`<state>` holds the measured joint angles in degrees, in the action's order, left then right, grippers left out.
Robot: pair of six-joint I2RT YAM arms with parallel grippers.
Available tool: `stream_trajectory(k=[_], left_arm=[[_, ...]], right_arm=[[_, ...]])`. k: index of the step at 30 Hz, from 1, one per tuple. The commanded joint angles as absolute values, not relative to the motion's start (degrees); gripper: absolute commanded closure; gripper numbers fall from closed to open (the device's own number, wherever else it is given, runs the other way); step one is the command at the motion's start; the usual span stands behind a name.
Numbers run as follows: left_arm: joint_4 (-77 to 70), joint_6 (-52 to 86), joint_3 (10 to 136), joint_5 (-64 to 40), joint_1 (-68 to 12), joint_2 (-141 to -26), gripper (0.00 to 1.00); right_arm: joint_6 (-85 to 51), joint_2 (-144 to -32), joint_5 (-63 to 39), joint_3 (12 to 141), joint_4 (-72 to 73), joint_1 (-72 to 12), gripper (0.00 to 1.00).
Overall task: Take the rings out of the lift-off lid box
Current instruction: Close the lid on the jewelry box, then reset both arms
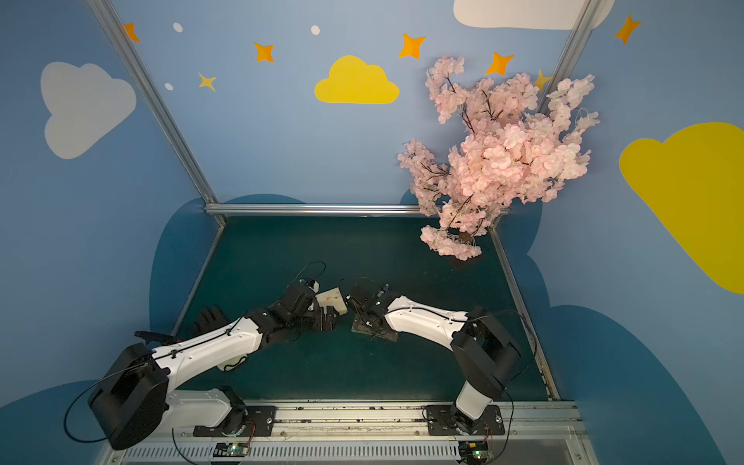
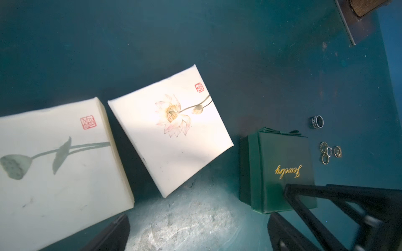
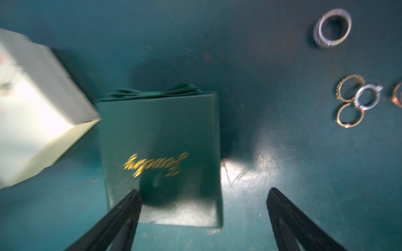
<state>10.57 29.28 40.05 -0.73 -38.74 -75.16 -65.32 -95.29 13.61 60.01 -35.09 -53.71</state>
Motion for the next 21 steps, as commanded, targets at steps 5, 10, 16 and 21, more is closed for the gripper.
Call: stream_trajectory(k=[5,10,16,21], left_arm=[[10.5,29.2,39.2,2.6,-38.7,-73.3,0.0],[12.5,28.8,40.8,5.1,-38.7,-73.7,0.0],[17.5,24.2,45.7,18.7,-36.6,-70.0,0.01],[13.7,19.0,44.6,28.4,-28.4,-63.6,0.01]], right_arm=[[-66.6,-94.9,10.9,56.8,-30.6,-53.6,0.09],[-64.3,-89.5,13.1,56.2,-31.3,-53.2,0.08],[-48.7,-81.8,19.3,58.1,-31.4,-49.7,0.05],[-32.5,-72.9,25.3,53.8,-19.8,-42.2,0.03]])
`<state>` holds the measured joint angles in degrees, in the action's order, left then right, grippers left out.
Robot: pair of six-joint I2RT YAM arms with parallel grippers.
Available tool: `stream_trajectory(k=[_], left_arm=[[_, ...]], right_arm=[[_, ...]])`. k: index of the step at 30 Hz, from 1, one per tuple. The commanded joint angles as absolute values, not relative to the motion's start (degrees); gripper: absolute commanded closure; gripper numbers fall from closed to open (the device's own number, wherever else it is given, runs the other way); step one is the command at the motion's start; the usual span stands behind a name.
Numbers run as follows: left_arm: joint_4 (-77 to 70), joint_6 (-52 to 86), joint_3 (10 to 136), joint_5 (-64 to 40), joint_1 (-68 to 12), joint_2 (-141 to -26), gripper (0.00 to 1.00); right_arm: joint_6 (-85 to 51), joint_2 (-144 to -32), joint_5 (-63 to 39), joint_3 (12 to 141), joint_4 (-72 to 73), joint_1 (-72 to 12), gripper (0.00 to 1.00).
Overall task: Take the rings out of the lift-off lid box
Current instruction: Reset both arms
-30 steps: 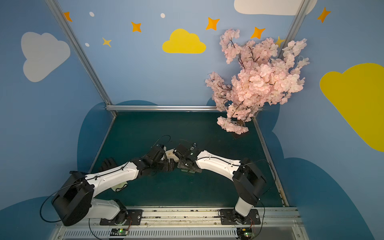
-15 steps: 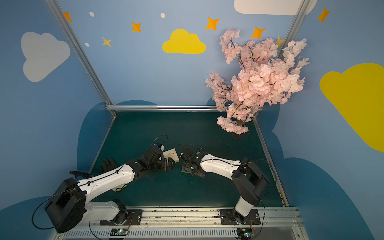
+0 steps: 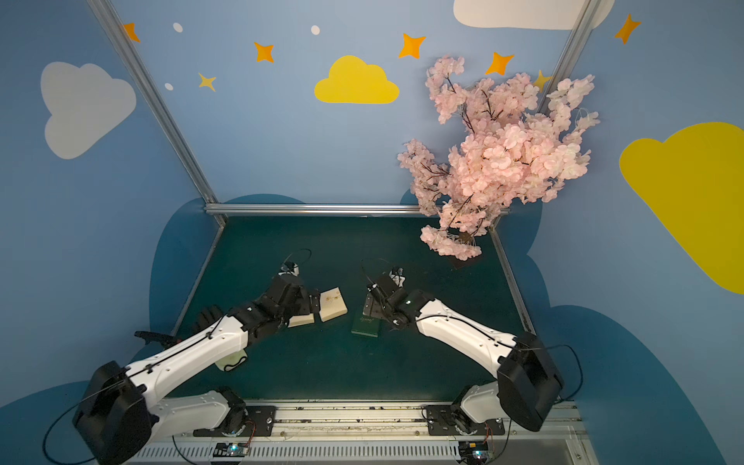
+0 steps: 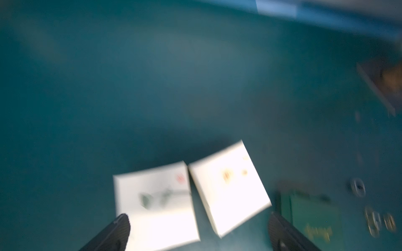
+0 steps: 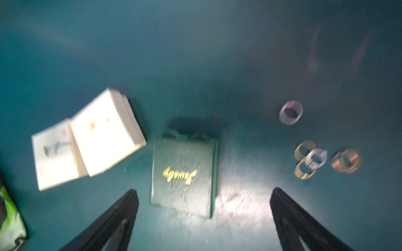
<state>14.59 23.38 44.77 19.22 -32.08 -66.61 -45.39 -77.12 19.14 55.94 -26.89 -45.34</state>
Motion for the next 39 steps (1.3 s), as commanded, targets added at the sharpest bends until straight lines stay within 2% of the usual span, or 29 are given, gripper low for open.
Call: stream_trajectory(k=[1,6,10,14,17,20,26,30,32,34,37,39], left_arm=[[11.1,17.7,42.9,29.7,-26.0,-62.3,0.01],[-6.6,10.2,32.1,32.2,-15.5,-61.1,0.01],[-17.6,5.5,27.6,29.8,-10.3,-67.2,0.01],[-36.4,-0.2,20.8,28.1,-9.3,-73.5,0.01],[-39.0,1.4,20.4,24.4,-7.8,-75.7,0.01],[-43.0,1.8,19.5,22.0,-6.8,-77.2,0.0],[-48.6,2.3,19.9,23.2,-6.1,-83.5,0.0],[-45.2,3.5,21.5,20.8,-4.5,-83.7,0.01],[-43.8,4.3,22.5,19.3,-3.5,-84.2,0.0],[-39.8,5.0,25.3,17.8,-2.4,-85.6,0.01],[-39.3,6.0,25.2,15.4,-0.7,-85.6,0.0],[-38.8,6.1,25.5,15.2,-0.5,-85.7,0.01]], right_arm=[[-28.8,-71.1,26.5,51.2,-14.7,-40.3,0.03],[-12.9,-63.4,26.7,38.0,8.1,-31.5,0.03],[-10.0,-58.8,28.4,29.0,14.5,-24.1,0.03],[-9.9,-55.6,22.1,19.1,24.4,-15.0,0.03],[-10.7,-53.4,19.0,17.7,23.6,-9.8,0.03],[-10.2,-56.3,19.1,14.6,30.8,-7.1,0.03],[-6.0,-72.5,15.8,15.1,46.9,-4.5,0.03],[-5.9,-81.2,10.6,20.9,44.7,-1.3,0.03],[-3.3,-84.3,6.0,21.2,46.7,-1.7,0.03],[-1.4,-89.0,5.3,20.4,54.9,-2.3,0.03],[-1.5,-86.1,5.1,22.5,45.7,-2.4,0.03],[-1.4,-87.9,5.8,21.2,51.4,-2.7,0.03]])
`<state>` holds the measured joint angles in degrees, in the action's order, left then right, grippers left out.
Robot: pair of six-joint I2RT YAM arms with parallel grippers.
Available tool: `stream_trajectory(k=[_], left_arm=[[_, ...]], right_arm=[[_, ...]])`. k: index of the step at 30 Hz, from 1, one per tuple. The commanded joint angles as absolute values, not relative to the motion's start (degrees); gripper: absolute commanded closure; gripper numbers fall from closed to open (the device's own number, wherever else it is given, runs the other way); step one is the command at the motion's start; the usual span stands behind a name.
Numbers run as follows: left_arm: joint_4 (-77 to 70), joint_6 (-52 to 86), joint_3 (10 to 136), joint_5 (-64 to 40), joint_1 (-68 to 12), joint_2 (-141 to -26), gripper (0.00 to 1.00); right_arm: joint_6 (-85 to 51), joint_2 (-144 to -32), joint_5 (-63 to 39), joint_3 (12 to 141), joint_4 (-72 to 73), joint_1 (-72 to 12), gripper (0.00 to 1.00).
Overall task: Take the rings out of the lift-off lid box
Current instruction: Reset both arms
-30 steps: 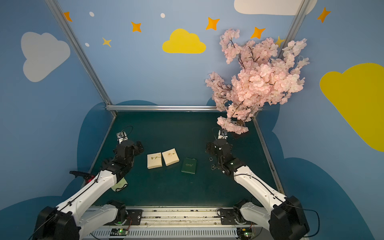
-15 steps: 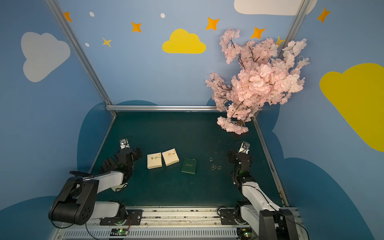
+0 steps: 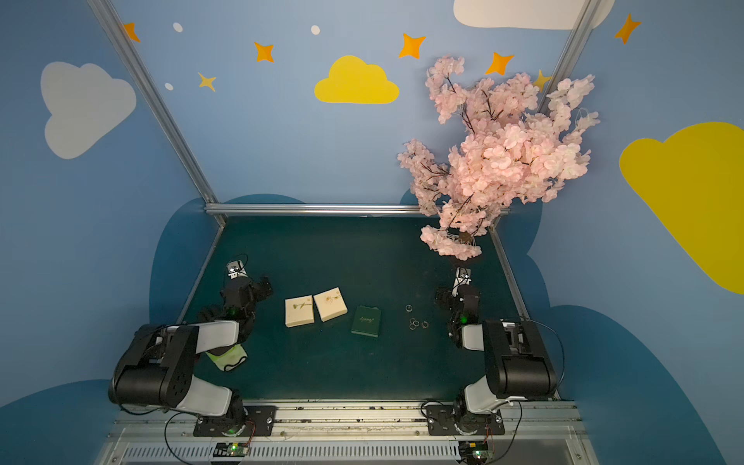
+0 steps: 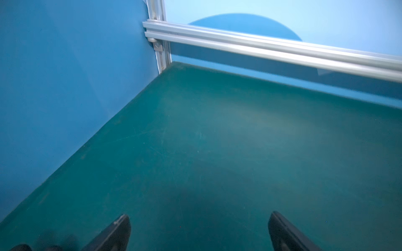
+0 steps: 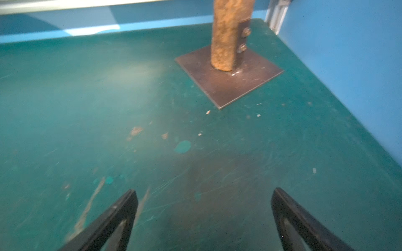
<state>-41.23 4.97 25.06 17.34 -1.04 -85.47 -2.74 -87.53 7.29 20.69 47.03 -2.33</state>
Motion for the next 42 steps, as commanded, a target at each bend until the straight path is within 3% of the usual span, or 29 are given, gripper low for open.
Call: stream_trajectory(k=[1,42], left_arm=[[-39.3,6.0,25.2,15.0,-0.6,-85.7,0.0],[-43.2,5.9,23.4,14.8,-0.6,-86.8,0.0]], right_arm=[[-1.4,-87.5,5.8,21.6,50.1,-2.8,0.03],[-1.6,-86.7,6.0,22.1,47.6,-2.8,0.03]])
